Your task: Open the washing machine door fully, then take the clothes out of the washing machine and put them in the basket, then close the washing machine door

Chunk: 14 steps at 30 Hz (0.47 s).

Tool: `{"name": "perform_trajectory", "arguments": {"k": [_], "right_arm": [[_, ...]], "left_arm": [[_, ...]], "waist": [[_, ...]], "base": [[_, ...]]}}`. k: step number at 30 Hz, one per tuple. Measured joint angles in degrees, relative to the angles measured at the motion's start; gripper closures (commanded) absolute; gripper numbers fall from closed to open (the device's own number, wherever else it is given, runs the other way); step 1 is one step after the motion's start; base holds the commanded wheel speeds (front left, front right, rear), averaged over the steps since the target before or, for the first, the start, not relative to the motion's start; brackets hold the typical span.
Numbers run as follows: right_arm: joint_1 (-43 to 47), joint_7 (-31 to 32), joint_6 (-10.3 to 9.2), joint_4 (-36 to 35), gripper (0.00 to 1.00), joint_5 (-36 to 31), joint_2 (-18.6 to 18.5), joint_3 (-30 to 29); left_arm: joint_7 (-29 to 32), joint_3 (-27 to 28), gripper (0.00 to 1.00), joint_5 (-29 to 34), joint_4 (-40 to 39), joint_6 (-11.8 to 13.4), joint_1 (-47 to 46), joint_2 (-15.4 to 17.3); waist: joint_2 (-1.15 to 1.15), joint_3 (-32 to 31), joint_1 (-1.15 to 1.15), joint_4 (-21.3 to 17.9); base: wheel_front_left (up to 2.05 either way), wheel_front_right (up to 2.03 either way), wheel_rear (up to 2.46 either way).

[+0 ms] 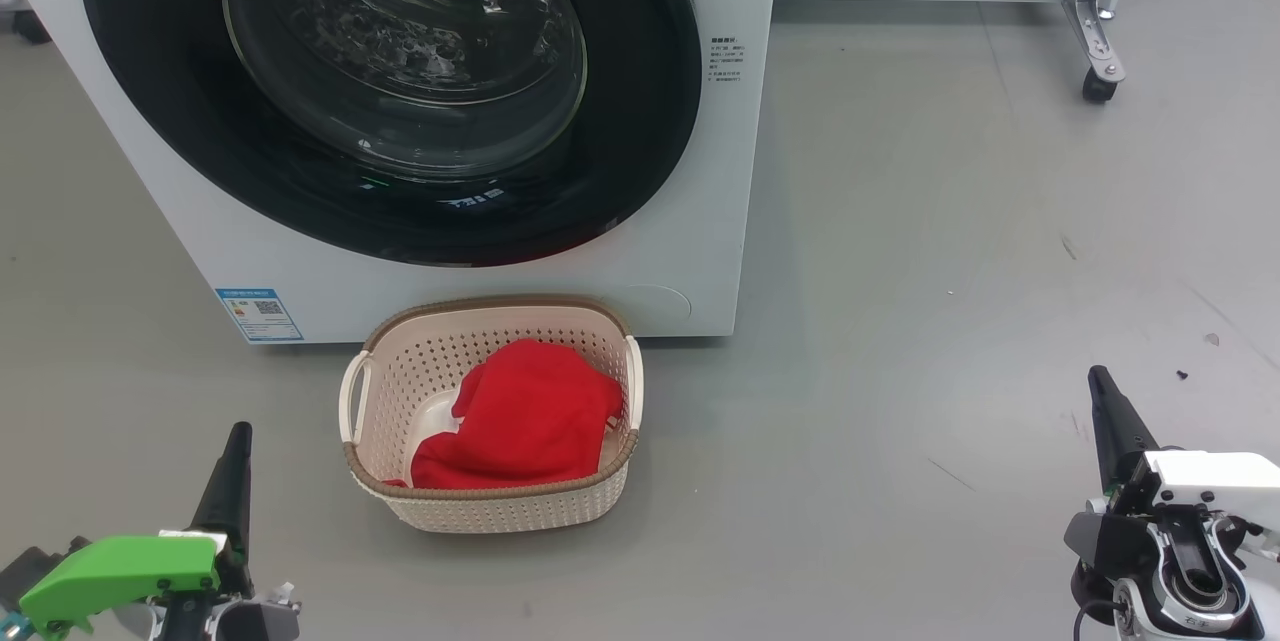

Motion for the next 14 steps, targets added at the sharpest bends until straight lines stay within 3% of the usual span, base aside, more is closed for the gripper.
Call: {"name": "perform_trajectory", "arguments": {"k": [14], "right_arm": [[0.0, 0.0, 0.0, -0.01, 1.0, 0.0, 0.0, 0.0]], "left_arm": [[0.0, 0.03, 1.0, 0.0, -0.02, 0.0, 0.0, -0.19]], "waist": [[0.0, 0.0, 0.0, 0.0]], "base": [[0.0, 0.0, 0.0]]}}
